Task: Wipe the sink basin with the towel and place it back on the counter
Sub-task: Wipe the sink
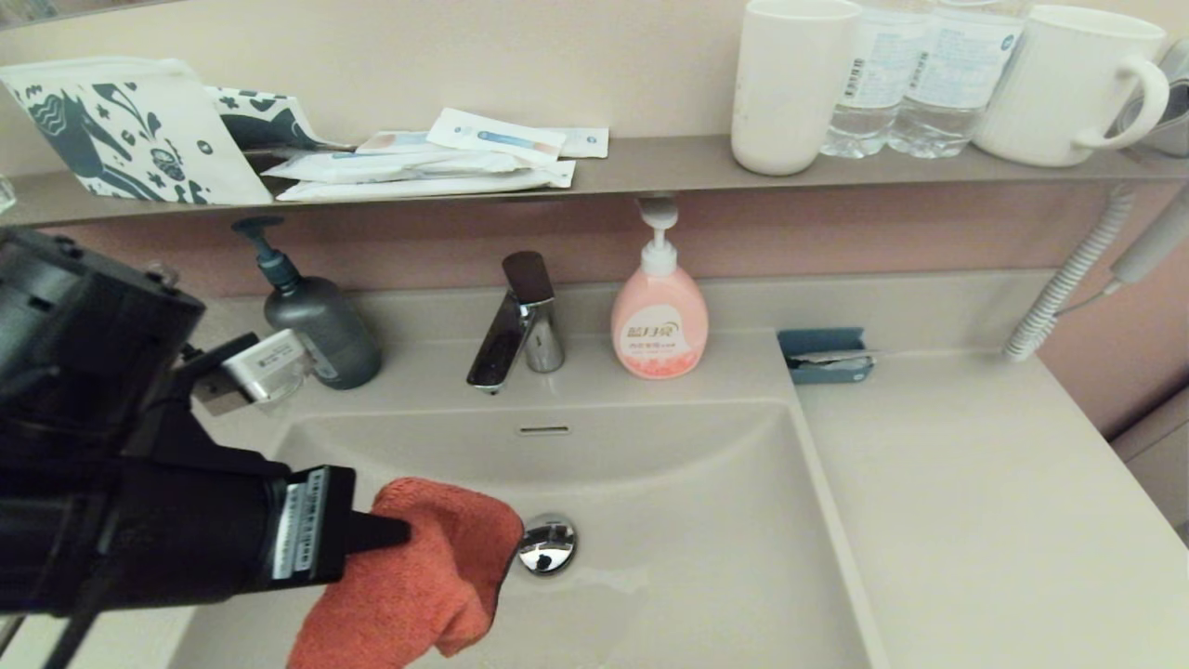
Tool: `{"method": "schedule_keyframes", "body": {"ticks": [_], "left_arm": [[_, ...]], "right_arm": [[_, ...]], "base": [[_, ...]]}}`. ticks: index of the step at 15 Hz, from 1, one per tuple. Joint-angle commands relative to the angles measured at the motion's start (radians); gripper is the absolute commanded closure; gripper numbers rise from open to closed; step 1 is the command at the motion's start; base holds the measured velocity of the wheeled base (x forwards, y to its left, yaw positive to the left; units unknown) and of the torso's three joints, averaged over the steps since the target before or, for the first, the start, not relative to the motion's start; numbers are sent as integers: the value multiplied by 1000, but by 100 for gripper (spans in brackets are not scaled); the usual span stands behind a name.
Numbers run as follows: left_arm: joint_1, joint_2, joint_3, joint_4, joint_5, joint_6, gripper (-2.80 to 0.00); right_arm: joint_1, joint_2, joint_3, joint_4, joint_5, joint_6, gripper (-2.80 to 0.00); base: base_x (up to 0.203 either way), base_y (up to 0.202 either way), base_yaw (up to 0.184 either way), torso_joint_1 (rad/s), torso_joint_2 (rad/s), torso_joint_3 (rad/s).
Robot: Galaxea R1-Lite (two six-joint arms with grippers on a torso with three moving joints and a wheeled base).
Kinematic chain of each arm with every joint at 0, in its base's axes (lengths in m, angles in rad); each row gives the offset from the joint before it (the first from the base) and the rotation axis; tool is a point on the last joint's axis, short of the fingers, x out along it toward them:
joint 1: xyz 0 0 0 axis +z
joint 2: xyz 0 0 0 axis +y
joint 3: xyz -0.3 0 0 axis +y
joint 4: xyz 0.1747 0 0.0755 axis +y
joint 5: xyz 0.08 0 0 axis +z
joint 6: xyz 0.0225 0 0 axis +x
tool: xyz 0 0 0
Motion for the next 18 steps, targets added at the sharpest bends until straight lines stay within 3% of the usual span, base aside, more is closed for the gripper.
{"method": "schedule_keyframes", "body": {"ticks": [1,4,7,9,12,14,18], "left_arm": [[-31,78,33,-49,27,-30,0],[-63,176,66,-144,92,-57,0],[-133,242,50,-153,107,-111,0],[-187,282,28,-148,129,-188,0],[-249,385,16,-149,181,-231,0],[-301,427,-33,-148,199,-275,0],[-360,513,-146,-105,201,-300,0]], "right_arm": [[0,1,-1,0,0,-1,0],[0,1,0,0,0,-1,0],[0,1,0,0,0,-1,0],[0,1,0,0,0,-1,0],[0,1,0,0,0,-1,0],[0,1,-1,0,0,-1,0],[0,1,0,0,0,-1,0]], "base": [[0,0,0,0,0,0],[0,0,0,0,0,0],[0,0,0,0,0,0],[0,0,0,0,0,0],[0,0,0,0,0,0],[0,0,0,0,0,0],[0,0,0,0,0,0]]}}
